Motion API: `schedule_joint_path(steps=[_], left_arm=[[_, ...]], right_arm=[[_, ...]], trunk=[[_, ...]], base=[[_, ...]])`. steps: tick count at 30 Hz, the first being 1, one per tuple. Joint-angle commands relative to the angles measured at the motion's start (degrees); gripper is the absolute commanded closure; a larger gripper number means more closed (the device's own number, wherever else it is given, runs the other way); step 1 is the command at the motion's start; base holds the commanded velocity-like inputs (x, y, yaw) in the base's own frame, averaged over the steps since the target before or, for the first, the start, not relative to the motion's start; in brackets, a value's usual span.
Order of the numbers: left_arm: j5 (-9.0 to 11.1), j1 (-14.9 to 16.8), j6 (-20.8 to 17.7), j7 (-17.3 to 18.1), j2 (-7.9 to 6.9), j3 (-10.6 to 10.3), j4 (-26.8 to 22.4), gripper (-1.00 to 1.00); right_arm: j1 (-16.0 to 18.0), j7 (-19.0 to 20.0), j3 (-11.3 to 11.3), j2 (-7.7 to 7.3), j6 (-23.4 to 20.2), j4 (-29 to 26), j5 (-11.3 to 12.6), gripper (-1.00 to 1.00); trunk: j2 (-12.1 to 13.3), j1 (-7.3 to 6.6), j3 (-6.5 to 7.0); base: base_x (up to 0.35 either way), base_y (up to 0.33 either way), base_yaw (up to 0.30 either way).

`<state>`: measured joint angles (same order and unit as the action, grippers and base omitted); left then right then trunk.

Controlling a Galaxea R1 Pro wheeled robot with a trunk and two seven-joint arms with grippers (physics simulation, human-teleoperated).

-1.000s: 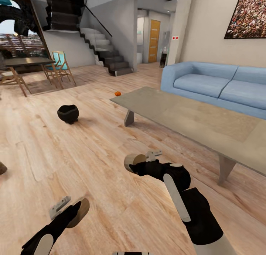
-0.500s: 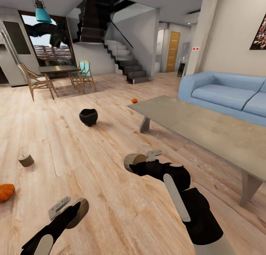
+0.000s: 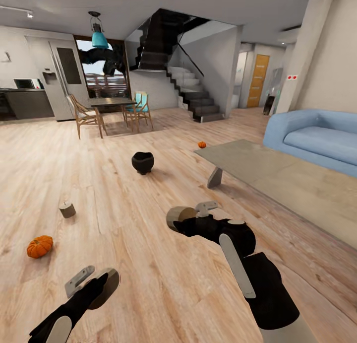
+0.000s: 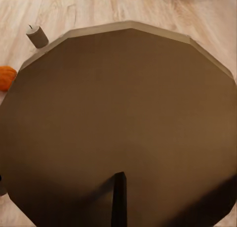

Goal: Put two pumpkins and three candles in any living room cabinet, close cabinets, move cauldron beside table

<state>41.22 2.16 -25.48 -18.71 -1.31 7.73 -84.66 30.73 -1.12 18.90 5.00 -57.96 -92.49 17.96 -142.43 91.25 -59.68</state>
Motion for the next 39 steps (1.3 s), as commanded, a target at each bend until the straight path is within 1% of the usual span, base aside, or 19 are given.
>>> schedule_joint_path(steps=[1,3,6,7,11,14,25,27,31,39], left_arm=[[0.60,0.03,-0.18,-0.45,-0.01,-0.01,-0.05,1.00],[0.61,0.03,-0.18,-0.45,-0.01,0.03,0.05,1.00],[1.12,0.03,-0.18,-0.45,-0.13,0.07,0.14,1.00],[1.80,0.03,-0.18,-0.46,-0.28,0.08,0.18,1.00],[3.31,0.03,-0.18,-0.51,-0.56,0.09,0.60,1.00],[3.79,0.03,-0.15,-0.52,-0.65,0.09,0.78,1.00],[4.12,0.03,-0.09,-0.60,-0.79,0.09,0.90,1.00],[4.12,0.03,-0.09,-0.61,-0.80,0.09,0.90,1.00],[4.16,0.03,-0.02,-0.62,-0.77,0.06,0.90,1.00],[4.24,0.03,0.00,-0.57,-0.70,0.06,0.90,1.00]], right_arm=[[0.04,-0.11,0.00,0.01,-0.24,-0.06,0.28,1.00],[0.04,-0.11,0.00,0.01,-0.23,-0.06,0.30,1.00],[0.04,-0.11,0.00,0.01,-0.23,-0.06,0.30,1.00],[0.04,-0.11,0.00,0.01,-0.23,-0.06,0.31,1.00],[0.04,-0.11,0.01,0.01,-0.23,-0.06,0.28,1.00],[0.04,-0.11,0.00,0.01,-0.24,-0.06,0.30,1.00],[0.10,-0.11,0.07,0.06,-0.52,-0.06,0.24,1.00],[0.12,-0.11,0.08,0.22,-0.63,-0.06,0.24,1.00],[0.13,-0.19,0.08,1.08,-0.93,-0.06,0.23,1.00],[0.11,-0.20,0.19,1.38,-1.01,-0.06,0.23,1.00]], trunk=[[0.39,-0.24,0.13],[1.19,-0.68,0.49],[2.40,-1.34,1.03],[2.80,-1.56,1.21],[4.40,-2.43,1.93],[5.60,-3.09,2.46],[10.02,-5.51,4.24],[10.82,-5.95,4.48],[12.42,-6.83,4.96],[15.63,-8.58,5.89]], base=[[0.000,0.000,0.300],[0.000,0.000,0.300],[0.000,0.000,0.300],[0.000,0.000,0.300],[0.000,0.000,0.300],[0.000,0.000,0.300],[0.000,0.000,0.287],[0.000,0.000,0.247],[0.000,0.000,0.240],[0.000,0.000,0.236]])
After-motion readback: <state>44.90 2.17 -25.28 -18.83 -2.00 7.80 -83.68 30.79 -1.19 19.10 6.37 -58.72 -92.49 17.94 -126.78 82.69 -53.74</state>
